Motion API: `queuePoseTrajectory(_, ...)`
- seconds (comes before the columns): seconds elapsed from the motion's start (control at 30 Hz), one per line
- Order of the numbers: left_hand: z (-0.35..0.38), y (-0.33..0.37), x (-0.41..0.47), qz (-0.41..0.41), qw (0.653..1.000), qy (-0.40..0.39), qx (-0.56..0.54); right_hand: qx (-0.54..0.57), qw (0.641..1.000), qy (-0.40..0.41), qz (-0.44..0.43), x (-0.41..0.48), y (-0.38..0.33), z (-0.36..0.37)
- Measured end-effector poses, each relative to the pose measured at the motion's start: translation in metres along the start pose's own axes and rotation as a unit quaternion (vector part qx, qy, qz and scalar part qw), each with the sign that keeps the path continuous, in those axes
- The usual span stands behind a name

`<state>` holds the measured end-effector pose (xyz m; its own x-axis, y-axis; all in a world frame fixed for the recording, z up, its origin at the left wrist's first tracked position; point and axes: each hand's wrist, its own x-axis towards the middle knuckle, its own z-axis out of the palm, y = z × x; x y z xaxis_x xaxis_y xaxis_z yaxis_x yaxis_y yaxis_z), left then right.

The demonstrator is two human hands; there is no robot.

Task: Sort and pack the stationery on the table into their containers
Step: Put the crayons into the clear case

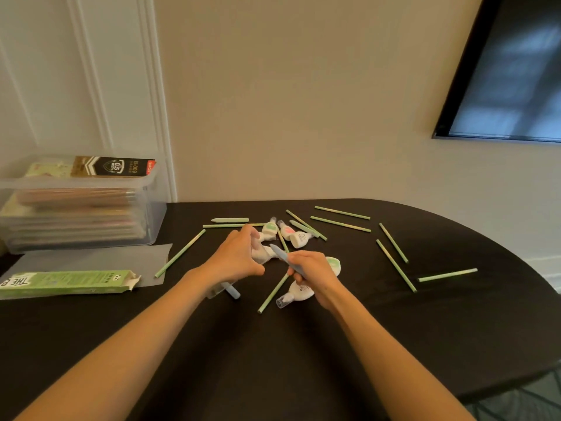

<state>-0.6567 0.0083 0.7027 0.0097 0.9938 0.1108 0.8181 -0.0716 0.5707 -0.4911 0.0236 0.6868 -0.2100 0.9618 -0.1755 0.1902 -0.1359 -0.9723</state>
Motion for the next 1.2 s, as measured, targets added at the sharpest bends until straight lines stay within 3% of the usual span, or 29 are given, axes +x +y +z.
queuePoseTrajectory(0.33, 0.013, 0.008, 0.000, 0.033, 0.997, 0.026, -0.067, 0.006, 0.997, -0.080, -0.022, 0.016, -0.008, -0.016)
queuePoseTrajectory(0.43, 0.014, 0.008, -0.001, 0.029, 0.995, 0.050, -0.080, -0.045, 0.993, -0.101, -0.032, 0.018, -0.011, -0.013)
queuePoseTrajectory(0.57, 0.017, 0.009, -0.005, 0.033, 0.994, 0.062, -0.084, -0.066, 0.996, -0.051, -0.026, 0.023, -0.007, -0.005)
queuePoseTrajectory(0.7, 0.012, -0.003, -0.008, -0.001, 0.994, 0.079, -0.074, 0.094, 0.993, 0.034, 0.055, 0.032, -0.002, -0.006)
queuePoseTrajectory(0.83, 0.012, -0.017, -0.012, -0.067, 0.991, 0.073, -0.094, 0.162, 0.980, 0.073, 0.094, 0.037, 0.001, -0.007)
queuePoseTrajectory(1.07, 0.013, -0.005, -0.018, -0.069, 0.932, 0.176, -0.310, 0.229, 0.964, 0.039, 0.128, 0.039, 0.003, -0.001)
queuePoseTrajectory(1.2, 0.013, 0.009, -0.020, -0.043, 0.898, 0.209, -0.384, 0.222, 0.964, -0.028, 0.145, 0.033, 0.006, 0.009)
